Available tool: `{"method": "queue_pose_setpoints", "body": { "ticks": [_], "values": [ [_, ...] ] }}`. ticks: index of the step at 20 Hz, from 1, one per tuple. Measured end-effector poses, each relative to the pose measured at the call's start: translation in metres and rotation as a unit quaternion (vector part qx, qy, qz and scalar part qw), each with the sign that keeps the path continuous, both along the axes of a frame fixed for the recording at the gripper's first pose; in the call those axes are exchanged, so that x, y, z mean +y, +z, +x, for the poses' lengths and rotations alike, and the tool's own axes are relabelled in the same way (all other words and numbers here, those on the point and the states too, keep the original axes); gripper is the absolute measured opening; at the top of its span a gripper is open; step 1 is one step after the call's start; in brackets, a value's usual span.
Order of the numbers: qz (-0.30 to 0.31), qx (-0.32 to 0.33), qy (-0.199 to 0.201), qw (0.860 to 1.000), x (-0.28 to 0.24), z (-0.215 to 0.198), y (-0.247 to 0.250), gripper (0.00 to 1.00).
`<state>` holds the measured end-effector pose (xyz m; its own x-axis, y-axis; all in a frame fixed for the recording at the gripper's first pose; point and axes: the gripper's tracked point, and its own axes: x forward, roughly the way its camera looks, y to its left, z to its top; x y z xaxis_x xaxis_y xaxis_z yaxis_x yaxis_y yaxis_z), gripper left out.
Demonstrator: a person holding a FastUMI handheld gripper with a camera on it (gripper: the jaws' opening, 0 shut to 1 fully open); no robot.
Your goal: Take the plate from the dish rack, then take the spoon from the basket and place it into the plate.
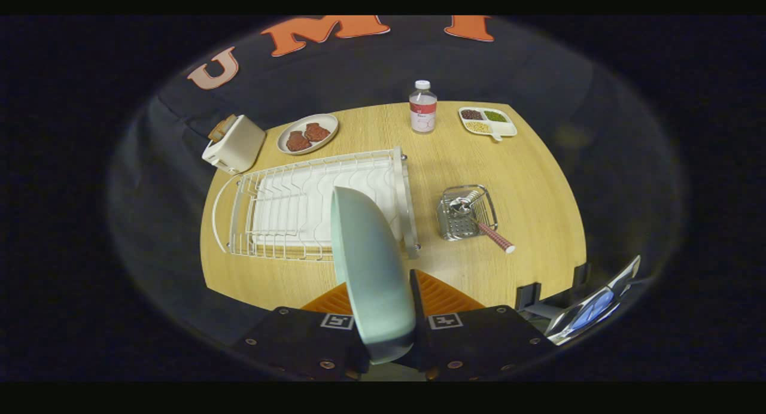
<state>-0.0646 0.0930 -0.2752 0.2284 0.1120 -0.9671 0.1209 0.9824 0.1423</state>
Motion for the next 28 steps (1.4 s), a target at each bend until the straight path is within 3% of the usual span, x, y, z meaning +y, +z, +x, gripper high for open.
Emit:
{"method": "queue_pose_setpoints", "body": {
  "ticks": [14,28],
  "values": [
    [0.149,0.004,0.004,0.989,-0.013,-0.082,-0.063,0.30],
    [0.217,0.010,-0.014,0.976,0.016,-0.102,-0.134,0.32]
  ]
}}
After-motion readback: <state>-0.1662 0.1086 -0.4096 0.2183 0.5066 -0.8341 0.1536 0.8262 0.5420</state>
